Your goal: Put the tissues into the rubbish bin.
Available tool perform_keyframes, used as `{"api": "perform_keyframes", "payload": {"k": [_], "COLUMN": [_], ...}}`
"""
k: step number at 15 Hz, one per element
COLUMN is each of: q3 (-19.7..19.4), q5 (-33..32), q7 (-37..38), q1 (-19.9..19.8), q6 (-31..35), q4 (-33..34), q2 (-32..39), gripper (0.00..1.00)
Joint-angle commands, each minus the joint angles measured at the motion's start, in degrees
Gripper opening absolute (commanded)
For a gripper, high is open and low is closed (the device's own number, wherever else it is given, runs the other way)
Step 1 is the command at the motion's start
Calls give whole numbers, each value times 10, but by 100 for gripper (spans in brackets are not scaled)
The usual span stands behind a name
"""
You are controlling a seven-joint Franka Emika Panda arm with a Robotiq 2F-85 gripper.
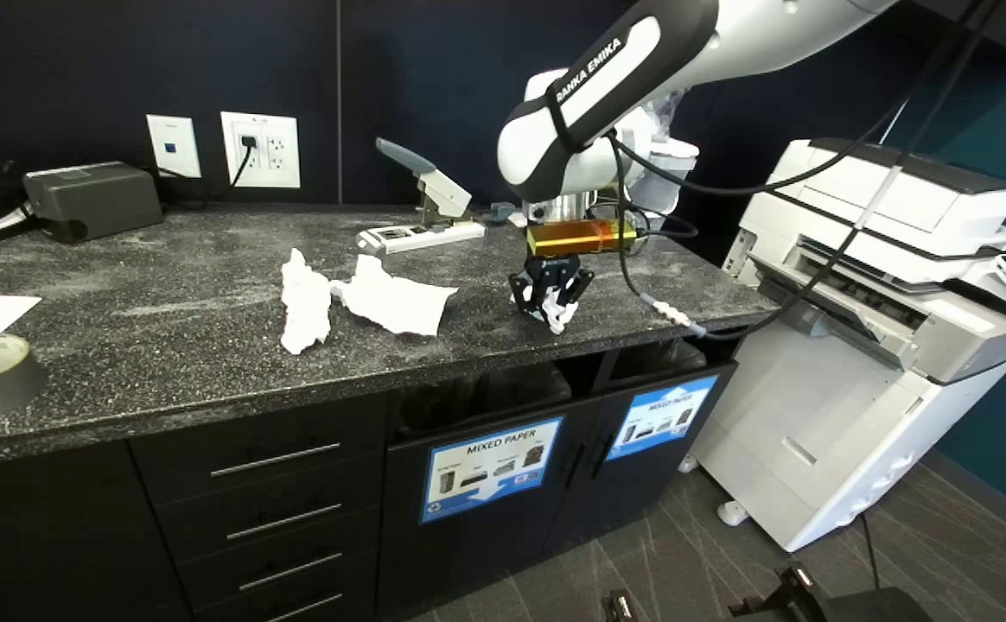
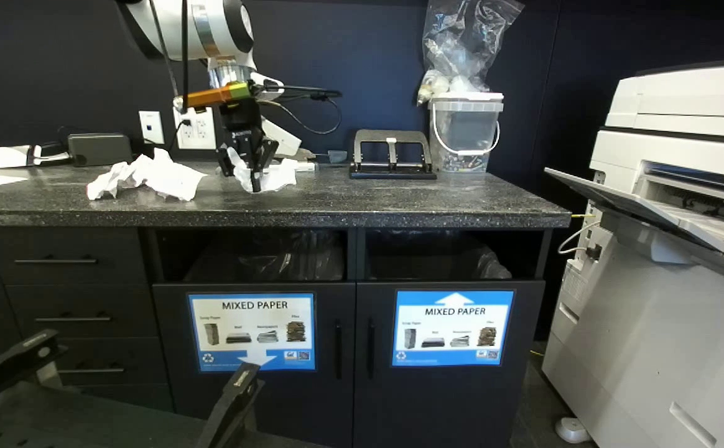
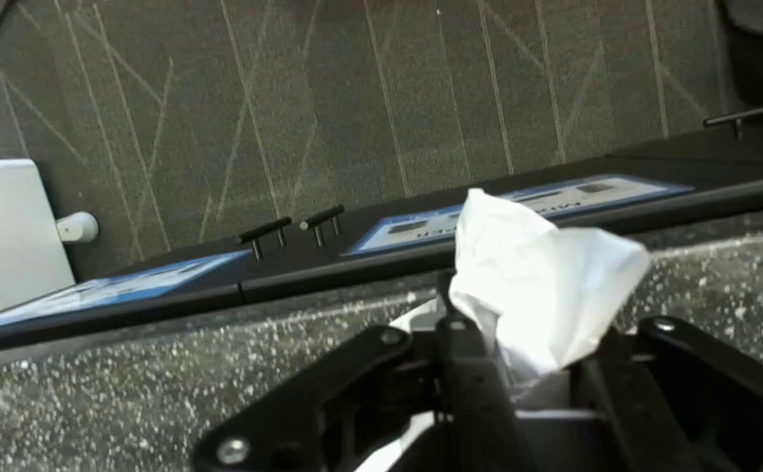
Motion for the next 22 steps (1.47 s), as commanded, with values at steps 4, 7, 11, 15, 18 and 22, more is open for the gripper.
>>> {"api": "perform_keyframes", "payload": {"k": [4, 7, 11, 15, 18, 22], "q3": [39, 55, 66, 67, 98, 139], "q5": [57, 90, 155, 156, 159, 108], "q7": [-17, -53, -120, -196, -258, -296], "q1": [-37, -56, -85, -114, -164, -232], "q6": [66, 115, 230, 401, 501, 591], "q4": [-235, -332, -440, -475, -448, -396], "q2": [-155, -197, -206, -137, -53, 53], "gripper": [7, 7, 7, 6, 7, 6]}}
